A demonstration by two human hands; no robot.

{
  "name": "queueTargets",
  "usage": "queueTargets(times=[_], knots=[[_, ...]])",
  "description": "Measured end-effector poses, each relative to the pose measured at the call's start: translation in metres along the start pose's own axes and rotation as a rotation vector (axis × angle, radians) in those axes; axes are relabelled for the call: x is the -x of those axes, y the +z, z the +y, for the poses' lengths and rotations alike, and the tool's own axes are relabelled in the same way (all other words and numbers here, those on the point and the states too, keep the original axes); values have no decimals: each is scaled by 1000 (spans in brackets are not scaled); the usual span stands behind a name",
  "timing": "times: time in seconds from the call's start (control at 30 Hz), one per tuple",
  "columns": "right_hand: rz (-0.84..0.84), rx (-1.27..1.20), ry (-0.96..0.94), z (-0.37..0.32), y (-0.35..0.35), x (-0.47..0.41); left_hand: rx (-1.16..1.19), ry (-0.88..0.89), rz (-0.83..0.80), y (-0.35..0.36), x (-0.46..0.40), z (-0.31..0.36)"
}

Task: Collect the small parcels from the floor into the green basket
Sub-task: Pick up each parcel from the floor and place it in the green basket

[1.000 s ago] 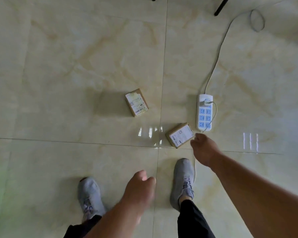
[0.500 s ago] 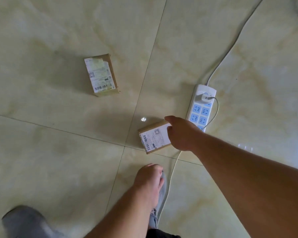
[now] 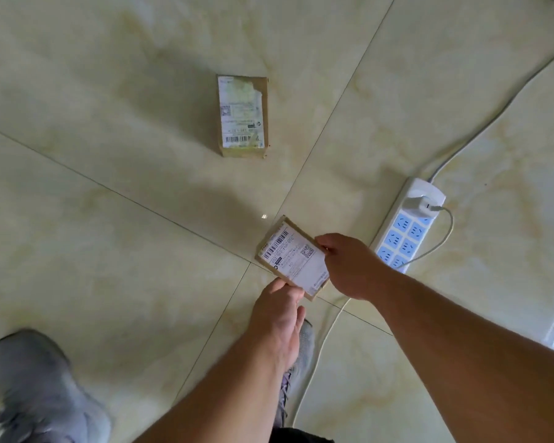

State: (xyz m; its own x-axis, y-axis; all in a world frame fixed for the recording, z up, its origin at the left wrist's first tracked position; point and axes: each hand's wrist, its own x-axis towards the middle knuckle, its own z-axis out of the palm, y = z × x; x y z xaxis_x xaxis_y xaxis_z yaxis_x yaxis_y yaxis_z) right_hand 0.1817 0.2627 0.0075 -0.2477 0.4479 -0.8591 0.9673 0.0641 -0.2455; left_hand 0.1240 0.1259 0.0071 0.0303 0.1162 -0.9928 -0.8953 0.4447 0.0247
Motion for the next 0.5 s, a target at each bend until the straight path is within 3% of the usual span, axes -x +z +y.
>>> queueTargets(times=[0.5], knots=[[-36, -169, -145, -277, 49, 131, -240, 453, 77, -203, 174, 154]])
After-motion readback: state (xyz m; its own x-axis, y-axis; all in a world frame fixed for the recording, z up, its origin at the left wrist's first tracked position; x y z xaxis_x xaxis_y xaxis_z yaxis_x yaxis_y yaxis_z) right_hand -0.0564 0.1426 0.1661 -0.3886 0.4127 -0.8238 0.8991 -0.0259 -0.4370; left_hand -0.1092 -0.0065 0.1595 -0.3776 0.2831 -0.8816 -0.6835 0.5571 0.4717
